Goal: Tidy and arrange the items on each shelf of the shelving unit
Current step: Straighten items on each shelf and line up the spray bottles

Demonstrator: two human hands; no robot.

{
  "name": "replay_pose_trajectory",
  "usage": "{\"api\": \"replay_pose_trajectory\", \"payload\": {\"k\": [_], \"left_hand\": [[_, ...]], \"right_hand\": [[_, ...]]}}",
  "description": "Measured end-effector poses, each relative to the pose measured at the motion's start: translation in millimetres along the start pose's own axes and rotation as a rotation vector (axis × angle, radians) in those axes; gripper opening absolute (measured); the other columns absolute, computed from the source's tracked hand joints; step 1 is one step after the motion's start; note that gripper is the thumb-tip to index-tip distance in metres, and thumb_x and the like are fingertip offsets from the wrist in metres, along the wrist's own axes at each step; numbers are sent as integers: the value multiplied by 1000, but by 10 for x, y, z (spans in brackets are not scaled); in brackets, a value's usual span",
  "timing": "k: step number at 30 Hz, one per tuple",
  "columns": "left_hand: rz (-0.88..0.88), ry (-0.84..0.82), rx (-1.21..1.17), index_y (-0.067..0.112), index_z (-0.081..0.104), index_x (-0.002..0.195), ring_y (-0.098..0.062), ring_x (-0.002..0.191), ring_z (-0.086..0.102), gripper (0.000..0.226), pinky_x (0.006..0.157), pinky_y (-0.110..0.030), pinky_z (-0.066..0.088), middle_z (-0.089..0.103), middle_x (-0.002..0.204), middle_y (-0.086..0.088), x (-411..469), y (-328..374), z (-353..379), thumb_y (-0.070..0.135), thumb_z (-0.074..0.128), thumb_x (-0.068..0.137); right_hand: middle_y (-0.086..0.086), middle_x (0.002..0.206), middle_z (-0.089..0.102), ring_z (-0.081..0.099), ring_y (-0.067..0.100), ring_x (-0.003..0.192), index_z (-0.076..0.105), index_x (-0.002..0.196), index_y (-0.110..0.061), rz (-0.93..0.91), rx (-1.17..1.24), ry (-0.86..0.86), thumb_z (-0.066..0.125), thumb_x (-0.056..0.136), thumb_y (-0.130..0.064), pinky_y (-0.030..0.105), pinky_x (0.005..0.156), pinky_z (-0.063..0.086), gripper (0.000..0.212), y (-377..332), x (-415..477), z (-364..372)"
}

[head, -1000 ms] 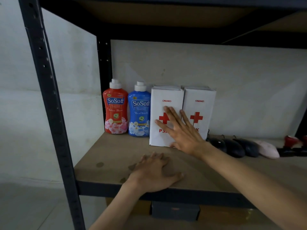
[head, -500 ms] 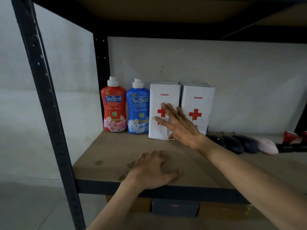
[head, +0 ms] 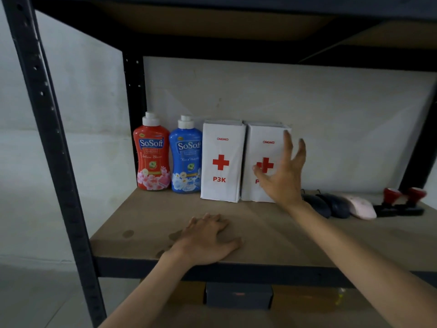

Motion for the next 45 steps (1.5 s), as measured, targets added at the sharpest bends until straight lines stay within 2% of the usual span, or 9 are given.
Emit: {"api": "replay_pose_trajectory", "payload": {"k": [2, 4, 8, 19, 24, 27, 30, 35, 45], "left_hand": [[-6, 0, 9, 32, 30, 155, -19, 151, 13, 76, 120, -41, 8, 17, 165, 6, 40, 27, -9, 74, 40, 91], [-14, -6, 6, 31, 29, 155, -20, 151, 13, 76, 120, -42, 8, 18, 165, 5, 81, 71, -6, 72, 40, 92], [-8, 12, 7, 31, 29, 155, -21, 151, 11, 77, 120, -44, 6, 17, 165, 4, 165, 140, 40, 73, 38, 92], [-5, 13, 39, 34, 22, 157, -16, 152, 5, 75, 122, -43, 1, 11, 166, 7, 213, 99, 123, 72, 33, 94], [2, 31, 21, 34, 24, 156, -15, 152, 6, 77, 123, -42, 3, 13, 166, 6, 212, 62, 130, 75, 34, 92], [9, 30, 36, 33, 24, 156, -16, 152, 7, 77, 122, -42, 3, 14, 166, 5, 224, 58, 137, 75, 33, 92], [18, 26, 37, 32, 23, 157, -17, 152, 7, 77, 123, -43, 3, 14, 166, 4, 213, 68, 129, 74, 32, 93], [15, 22, 33, 32, 24, 156, -18, 152, 7, 78, 123, -45, 5, 15, 166, 4, 230, 56, 151, 76, 32, 91], [15, 28, 23, 33, 26, 156, -18, 152, 8, 77, 123, -42, 3, 14, 166, 4, 210, 71, 144, 75, 33, 92]], "right_hand": [[16, 162, 9, 13, 32, 149, -4, 157, -31, 306, 222, -118, 91, 69, -25, 46, 116, 28, 130, 277, 89, 117], [5, 150, 37, 38, 24, 139, -7, 156, -32, 487, 376, -231, 95, 62, -20, 45, 112, 39, 139, 451, 124, 282], [-8, 119, 54, 56, 15, 111, 16, 148, -27, 479, 371, -321, 92, 64, -9, 36, 94, 51, 114, 520, 148, 446], [1, 137, 48, 49, 22, 128, 12, 152, -29, 464, 346, -318, 91, 66, -12, 46, 107, 45, 118, 597, 179, 496], [17, 165, -2, -3, 36, 152, -12, 157, -30, 439, 163, -89, 90, 66, -43, 60, 120, 11, 137, 310, 38, 342], [16, 163, -20, -19, 35, 150, -21, 154, -33, 432, 176, -166, 92, 56, -56, 64, 116, 0, 152, 67, -105, 494], [12, 158, -36, -29, 34, 147, -30, 150, -39, 488, 163, -251, 95, 49, -51, 69, 113, -1, 161, 82, -197, 726], [9, 160, -33, -26, 36, 148, -28, 150, -42, 443, 58, -184, 97, 54, -37, 74, 112, 5, 157, 125, -196, 777], [15, 163, -5, 3, 41, 148, -7, 156, -40, 304, -38, -111, 89, 54, -61, 64, 113, 29, 142, 214, -168, 633]]}}
Point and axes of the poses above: each hand's wrist, its own x-axis towards the middle knuckle, its own z-axis out of the palm, y = z × x, the point moved 9 cm from there along x, towards the middle knuckle
